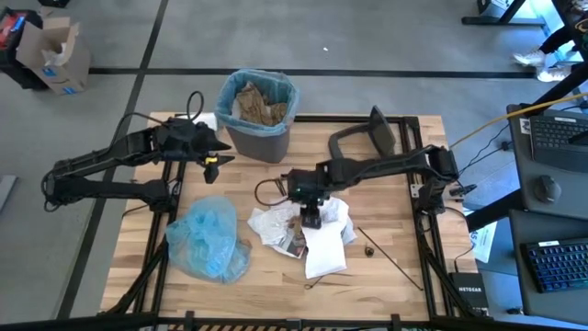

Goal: Pick and place trash into bin
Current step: Put the transparent cellophane and brown napkin into the trash bin

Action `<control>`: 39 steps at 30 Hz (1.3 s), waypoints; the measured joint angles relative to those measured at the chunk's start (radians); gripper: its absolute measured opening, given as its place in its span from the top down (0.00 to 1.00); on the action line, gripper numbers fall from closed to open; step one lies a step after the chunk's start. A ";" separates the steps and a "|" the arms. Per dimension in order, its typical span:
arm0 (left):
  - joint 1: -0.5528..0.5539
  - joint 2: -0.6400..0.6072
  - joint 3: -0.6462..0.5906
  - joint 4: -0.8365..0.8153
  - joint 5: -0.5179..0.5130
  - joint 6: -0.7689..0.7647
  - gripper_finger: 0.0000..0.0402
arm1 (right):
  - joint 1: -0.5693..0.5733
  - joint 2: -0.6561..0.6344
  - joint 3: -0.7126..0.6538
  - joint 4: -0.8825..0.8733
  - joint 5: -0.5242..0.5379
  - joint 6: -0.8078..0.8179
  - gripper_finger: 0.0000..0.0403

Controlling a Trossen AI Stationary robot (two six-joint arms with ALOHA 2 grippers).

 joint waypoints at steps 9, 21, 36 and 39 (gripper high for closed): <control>0.000 0.001 0.000 -0.006 0.000 -0.025 0.59 | 0.057 0.044 -0.111 0.160 0.068 -0.046 0.54; 0.000 0.002 0.000 -0.003 0.000 -0.036 0.59 | 0.058 0.178 -0.151 0.195 0.137 -0.046 0.65; 0.000 0.002 0.000 -0.003 0.000 -0.046 0.59 | 0.052 0.072 0.035 -0.008 0.156 -0.144 0.99; 0.000 0.002 0.000 -0.003 0.000 -0.044 0.59 | 0.039 0.035 0.088 -0.017 0.185 -0.163 0.99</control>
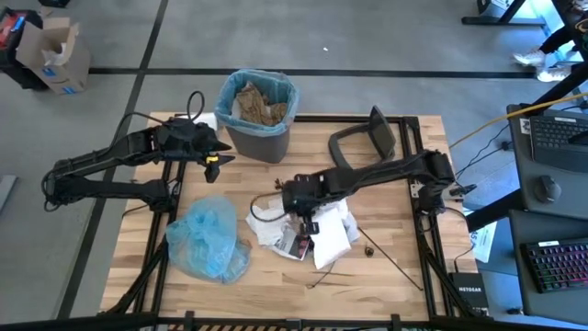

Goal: Pick and place trash into bin
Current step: Put the transparent cellophane and brown napkin into the trash bin

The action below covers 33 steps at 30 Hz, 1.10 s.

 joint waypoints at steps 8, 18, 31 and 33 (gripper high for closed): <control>0.000 0.000 0.000 0.000 0.000 0.002 0.59 | -0.078 -0.068 0.165 -0.007 0.061 -0.075 1.00; 0.000 -0.018 0.014 0.026 0.000 -0.009 0.59 | -0.224 -0.075 0.418 0.244 0.095 -0.206 1.00; 0.000 -0.108 0.101 0.024 -0.001 -0.030 0.59 | -0.465 0.001 0.429 0.510 0.036 -0.208 0.98; 0.000 -0.108 0.101 0.018 -0.001 -0.039 0.59 | -0.480 0.018 0.429 0.513 0.034 -0.188 0.95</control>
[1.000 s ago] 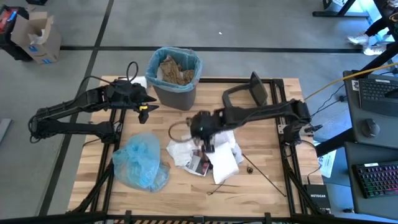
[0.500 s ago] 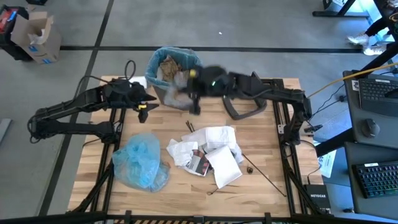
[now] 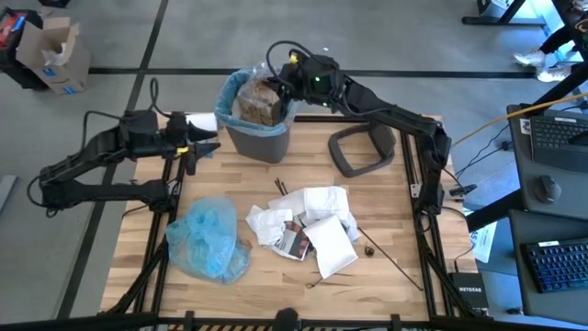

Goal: Pick and place trash into bin
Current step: Put the transparent cellophane and brown napkin into the trash bin, then put the bubble wrap into the trash bin

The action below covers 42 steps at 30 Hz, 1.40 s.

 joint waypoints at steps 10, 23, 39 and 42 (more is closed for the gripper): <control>0.000 0.013 0.000 -0.020 0.000 0.000 0.59 | -0.004 0.002 -0.001 -0.048 0.049 0.046 0.51; 0.000 0.020 0.000 -0.035 0.000 -0.008 0.59 | 0.088 -0.097 0.000 -0.441 -0.061 0.043 0.30; 0.000 0.021 0.000 -0.050 0.000 -0.020 0.59 | 0.391 -0.110 -0.489 -0.348 -0.027 0.111 0.45; 0.000 0.021 0.000 -0.050 0.001 -0.021 0.59 | 0.416 -0.092 -0.644 -0.117 -0.049 0.112 0.48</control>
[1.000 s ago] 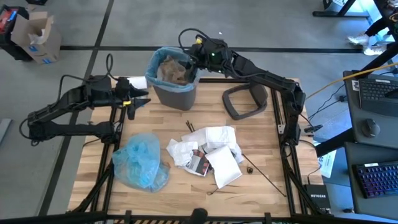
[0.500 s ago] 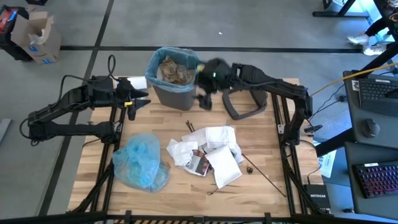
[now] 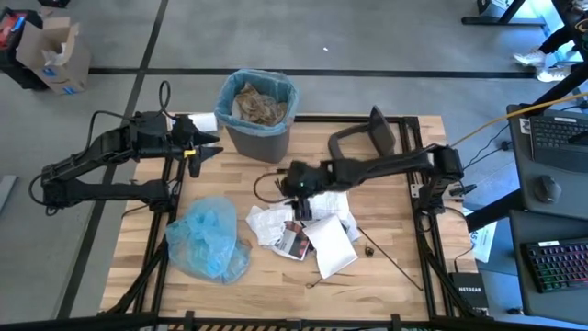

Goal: Pick and place trash into bin
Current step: Put the bubble wrap into the trash bin

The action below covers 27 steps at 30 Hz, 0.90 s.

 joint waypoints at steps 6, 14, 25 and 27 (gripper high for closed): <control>0.000 0.004 0.000 -0.001 0.000 -0.001 0.59 | 0.030 0.097 -0.139 0.314 -0.066 0.049 0.49; 0.000 0.010 0.000 -0.026 0.000 -0.009 0.59 | 0.031 0.243 -0.111 0.340 -0.083 0.089 0.49; 0.000 0.023 0.000 -0.033 0.000 -0.006 0.59 | 0.031 0.247 -0.107 0.214 -0.048 0.054 0.97; 0.000 0.023 0.000 -0.031 0.000 -0.006 0.59 | 0.031 0.230 -0.109 0.183 -0.030 0.055 0.96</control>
